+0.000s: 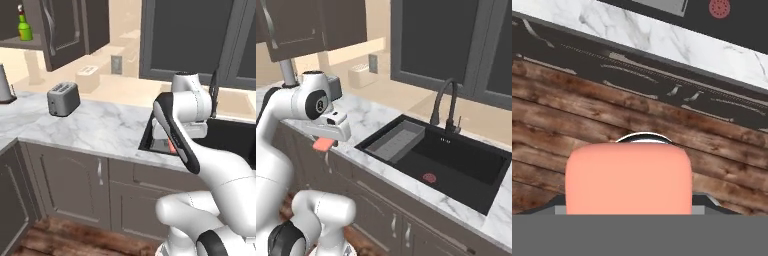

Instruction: Pick up the bar soap and spray from the sink, and place them back in the cabinet, and close the cabinet doors.

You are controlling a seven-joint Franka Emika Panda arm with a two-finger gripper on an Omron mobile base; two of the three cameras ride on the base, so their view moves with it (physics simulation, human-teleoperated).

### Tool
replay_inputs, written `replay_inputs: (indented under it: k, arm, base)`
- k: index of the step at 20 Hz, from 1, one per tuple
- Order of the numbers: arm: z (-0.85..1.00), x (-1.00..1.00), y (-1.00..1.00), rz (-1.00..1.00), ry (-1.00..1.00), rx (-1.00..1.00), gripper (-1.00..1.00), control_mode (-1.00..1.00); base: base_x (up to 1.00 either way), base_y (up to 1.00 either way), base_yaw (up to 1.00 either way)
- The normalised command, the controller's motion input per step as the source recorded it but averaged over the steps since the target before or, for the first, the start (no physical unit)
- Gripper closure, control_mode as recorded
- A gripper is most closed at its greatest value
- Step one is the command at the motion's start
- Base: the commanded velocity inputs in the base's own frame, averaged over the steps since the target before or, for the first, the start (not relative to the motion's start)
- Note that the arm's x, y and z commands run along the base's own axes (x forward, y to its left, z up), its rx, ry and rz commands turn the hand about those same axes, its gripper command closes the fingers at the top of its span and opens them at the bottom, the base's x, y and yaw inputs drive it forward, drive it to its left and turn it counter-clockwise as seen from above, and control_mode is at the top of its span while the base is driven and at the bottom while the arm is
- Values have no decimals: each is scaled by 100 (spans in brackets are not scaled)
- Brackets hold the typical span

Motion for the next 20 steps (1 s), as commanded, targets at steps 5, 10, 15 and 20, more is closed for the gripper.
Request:
replay_inputs:
  k: [5, 10, 15, 20]
  arm:
    - [0, 0, 0, 0, 0, 0, 100, 100]
    - [0, 0, 0, 0, 0, 0, 100, 100]
    - [0, 0, 0, 0, 0, 0, 100, 100]
    - [0, 0, 0, 0, 0, 0, 100, 100]
  base:
    - [0, 22, 38]
    - [-9, 43, 32]
    - [-2, 70, 22]
    - [0, 81, 20]
